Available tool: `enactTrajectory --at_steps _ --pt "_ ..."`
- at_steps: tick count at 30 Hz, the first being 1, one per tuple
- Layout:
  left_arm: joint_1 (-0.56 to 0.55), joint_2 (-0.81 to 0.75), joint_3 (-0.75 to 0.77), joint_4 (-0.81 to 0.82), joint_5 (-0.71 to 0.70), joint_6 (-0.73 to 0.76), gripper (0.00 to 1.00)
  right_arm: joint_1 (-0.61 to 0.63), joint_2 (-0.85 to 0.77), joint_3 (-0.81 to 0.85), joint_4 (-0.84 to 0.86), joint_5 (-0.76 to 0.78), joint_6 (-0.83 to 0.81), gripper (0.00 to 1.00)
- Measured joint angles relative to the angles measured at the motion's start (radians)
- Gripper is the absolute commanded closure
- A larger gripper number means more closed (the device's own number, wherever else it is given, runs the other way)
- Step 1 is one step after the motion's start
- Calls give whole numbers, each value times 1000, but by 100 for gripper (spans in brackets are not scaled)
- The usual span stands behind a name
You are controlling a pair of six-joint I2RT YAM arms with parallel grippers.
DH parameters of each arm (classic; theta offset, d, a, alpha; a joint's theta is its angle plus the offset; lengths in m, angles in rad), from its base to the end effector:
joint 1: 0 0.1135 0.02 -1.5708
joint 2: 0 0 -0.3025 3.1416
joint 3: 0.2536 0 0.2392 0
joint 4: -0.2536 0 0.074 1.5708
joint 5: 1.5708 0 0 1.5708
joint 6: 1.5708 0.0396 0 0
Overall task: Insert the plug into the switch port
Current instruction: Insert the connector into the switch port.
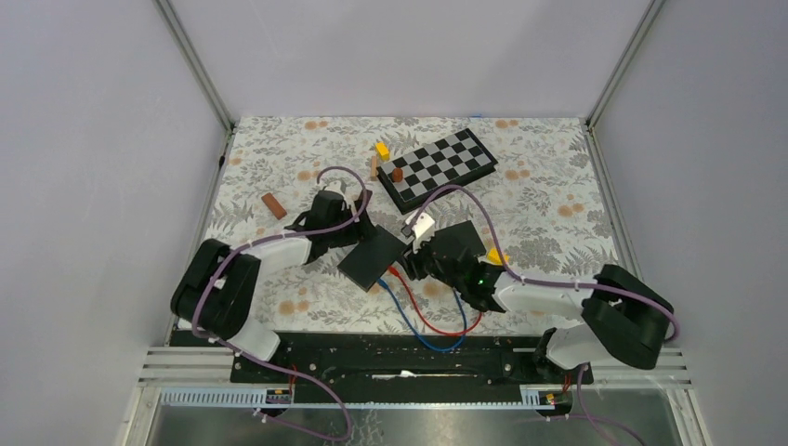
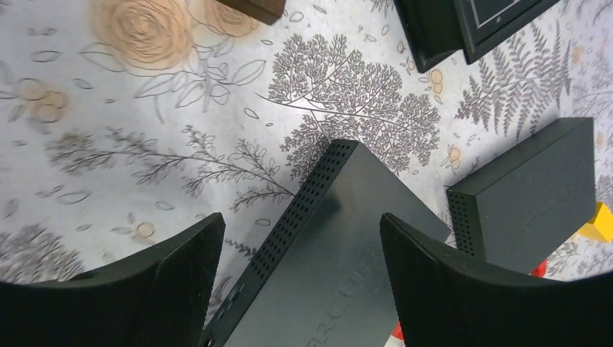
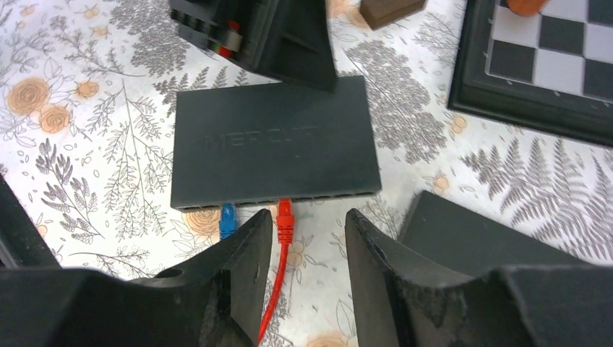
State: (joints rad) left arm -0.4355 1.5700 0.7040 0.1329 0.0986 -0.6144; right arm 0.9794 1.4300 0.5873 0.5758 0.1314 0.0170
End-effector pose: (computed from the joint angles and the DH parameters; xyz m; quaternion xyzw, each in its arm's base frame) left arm 0.2701 -0.1300 0.2026 -0.0615 0.9106 -0.2425 0.3290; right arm 0.1636 0.2343 0.2502 -0.3318 0.7216 0.2435 0.5568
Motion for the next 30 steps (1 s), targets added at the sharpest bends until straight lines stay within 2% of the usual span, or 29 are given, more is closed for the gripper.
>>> enactTrajectory --at_steps 9,15,20,25,30 --pt "2 -291 5 -176 -111 -31 18 -36 -156 78 -402 92 180 50" --pt "2 -411 20 -275 -91 -32 18 -105 -278 63 -591 148 252 50" --pt "2 -485 26 -343 -49 -18 18 -161 -297 52 -706 171 303 50" --pt "-19 -481 82 -365 -42 24 16 -229 -278 32 -763 163 346 49" --pt "-179 -310 253 -285 -74 146 16 -291 -236 30 -777 153 350 48"
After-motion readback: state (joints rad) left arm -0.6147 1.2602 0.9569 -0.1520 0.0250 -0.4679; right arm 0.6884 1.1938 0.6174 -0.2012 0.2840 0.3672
